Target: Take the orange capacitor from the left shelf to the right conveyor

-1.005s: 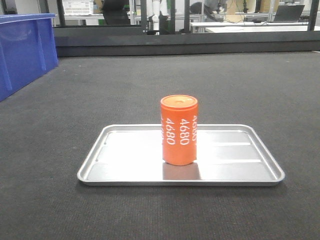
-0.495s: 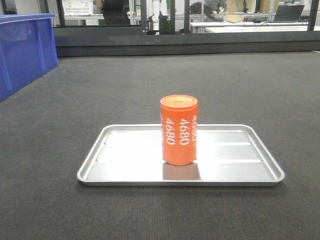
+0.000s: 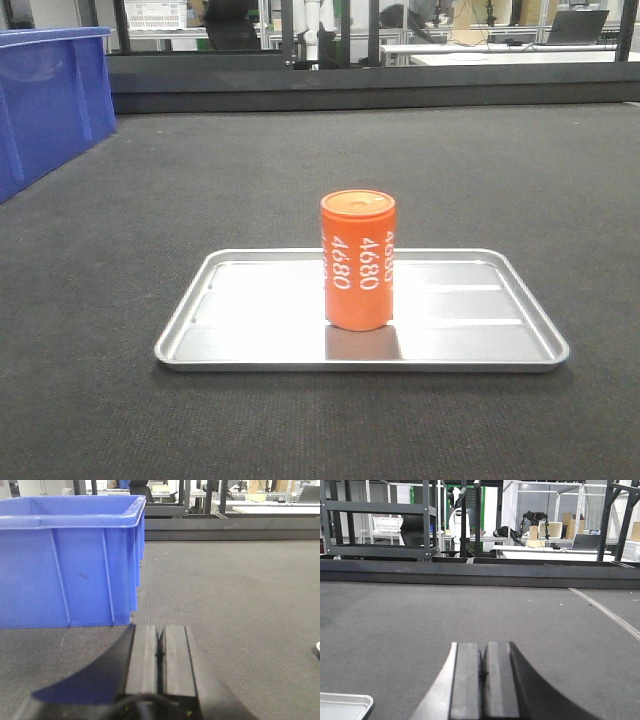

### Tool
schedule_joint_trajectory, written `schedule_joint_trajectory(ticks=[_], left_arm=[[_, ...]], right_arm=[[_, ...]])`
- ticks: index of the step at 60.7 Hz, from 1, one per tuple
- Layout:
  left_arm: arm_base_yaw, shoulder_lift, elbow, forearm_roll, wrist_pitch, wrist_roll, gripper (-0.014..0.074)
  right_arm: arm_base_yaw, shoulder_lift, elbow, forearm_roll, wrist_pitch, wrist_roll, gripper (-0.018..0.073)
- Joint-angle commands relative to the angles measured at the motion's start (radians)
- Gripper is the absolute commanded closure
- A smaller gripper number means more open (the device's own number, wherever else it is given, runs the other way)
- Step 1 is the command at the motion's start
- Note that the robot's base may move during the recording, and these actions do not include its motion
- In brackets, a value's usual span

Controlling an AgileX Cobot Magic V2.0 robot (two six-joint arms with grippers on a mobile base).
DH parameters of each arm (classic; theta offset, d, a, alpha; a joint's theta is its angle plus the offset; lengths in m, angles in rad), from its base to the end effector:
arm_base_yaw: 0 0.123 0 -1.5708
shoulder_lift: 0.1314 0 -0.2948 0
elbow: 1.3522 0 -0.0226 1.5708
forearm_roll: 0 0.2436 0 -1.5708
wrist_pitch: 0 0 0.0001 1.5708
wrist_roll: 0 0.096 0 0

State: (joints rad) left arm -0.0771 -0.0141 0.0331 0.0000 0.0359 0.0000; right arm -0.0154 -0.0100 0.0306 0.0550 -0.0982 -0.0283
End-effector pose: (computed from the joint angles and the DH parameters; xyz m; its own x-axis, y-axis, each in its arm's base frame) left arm 0.0445 -0.0034 0.1996 0.0322 -0.0025 -0.9995 0.0770 0.9970 0.0000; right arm 0.0436 -0.0012 0.2131 0.1644 0.0239 -0.9861 0.0164 0.9995 0.0270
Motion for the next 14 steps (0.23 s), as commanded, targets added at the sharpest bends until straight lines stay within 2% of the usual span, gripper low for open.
schedule_joint_trajectory(ticks=[1,14], left_arm=[[-0.006,0.010,-0.008,0.000,-0.082,0.000,0.0701],[-0.006,0.010,-0.008,0.000,-0.082,0.000,0.0701]], right_arm=[[-0.006,0.003,0.002,-0.005,-0.081,0.003,0.0507],[-0.006,0.003,0.002,-0.005,-0.081,0.003,0.0507]])
